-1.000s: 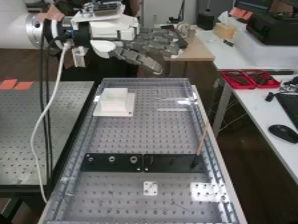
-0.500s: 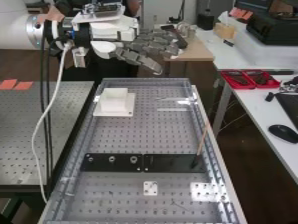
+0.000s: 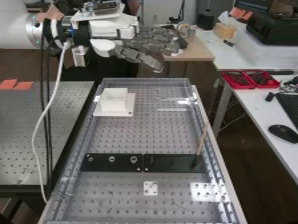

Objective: Grab the drill bit and place it in the clear container

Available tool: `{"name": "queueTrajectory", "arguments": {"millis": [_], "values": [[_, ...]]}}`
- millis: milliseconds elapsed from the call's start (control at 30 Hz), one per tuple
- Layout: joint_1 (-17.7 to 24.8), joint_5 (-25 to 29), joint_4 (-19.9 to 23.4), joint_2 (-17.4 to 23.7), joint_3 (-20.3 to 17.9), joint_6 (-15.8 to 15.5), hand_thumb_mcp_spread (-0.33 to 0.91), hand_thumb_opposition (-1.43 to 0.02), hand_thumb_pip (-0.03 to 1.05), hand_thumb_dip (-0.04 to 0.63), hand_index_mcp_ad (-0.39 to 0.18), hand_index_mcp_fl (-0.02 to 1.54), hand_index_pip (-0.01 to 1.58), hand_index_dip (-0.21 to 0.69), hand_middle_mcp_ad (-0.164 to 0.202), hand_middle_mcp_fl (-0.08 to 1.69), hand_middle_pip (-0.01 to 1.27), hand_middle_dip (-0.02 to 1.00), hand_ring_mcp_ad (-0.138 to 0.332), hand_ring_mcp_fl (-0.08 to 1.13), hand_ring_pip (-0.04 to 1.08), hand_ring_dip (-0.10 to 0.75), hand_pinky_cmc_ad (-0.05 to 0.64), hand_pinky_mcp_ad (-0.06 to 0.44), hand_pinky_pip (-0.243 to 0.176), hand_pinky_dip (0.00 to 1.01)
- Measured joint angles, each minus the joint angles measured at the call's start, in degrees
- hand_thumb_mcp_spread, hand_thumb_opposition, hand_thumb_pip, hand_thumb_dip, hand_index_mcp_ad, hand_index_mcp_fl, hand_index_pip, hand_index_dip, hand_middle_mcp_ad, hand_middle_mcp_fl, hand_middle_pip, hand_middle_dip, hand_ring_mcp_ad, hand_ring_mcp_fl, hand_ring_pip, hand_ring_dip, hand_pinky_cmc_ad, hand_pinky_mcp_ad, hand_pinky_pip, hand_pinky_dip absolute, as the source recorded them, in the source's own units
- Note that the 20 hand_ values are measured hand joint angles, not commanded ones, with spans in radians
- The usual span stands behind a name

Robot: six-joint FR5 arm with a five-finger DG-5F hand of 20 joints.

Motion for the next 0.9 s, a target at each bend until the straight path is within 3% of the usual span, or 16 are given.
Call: {"name": "queueTrajectory", "arguments": {"millis": [900], "values": [[-0.4,-0.5,0.3,-0.1,0.0,0.1,0.35,-0.69,0.21,0.07,-0.087,0.06,0.09,0.202,0.072,0.07,0.14,0.19,0.176,0.01,0.1,0.038,0.45,0.326,-0.093,0.37]]}}
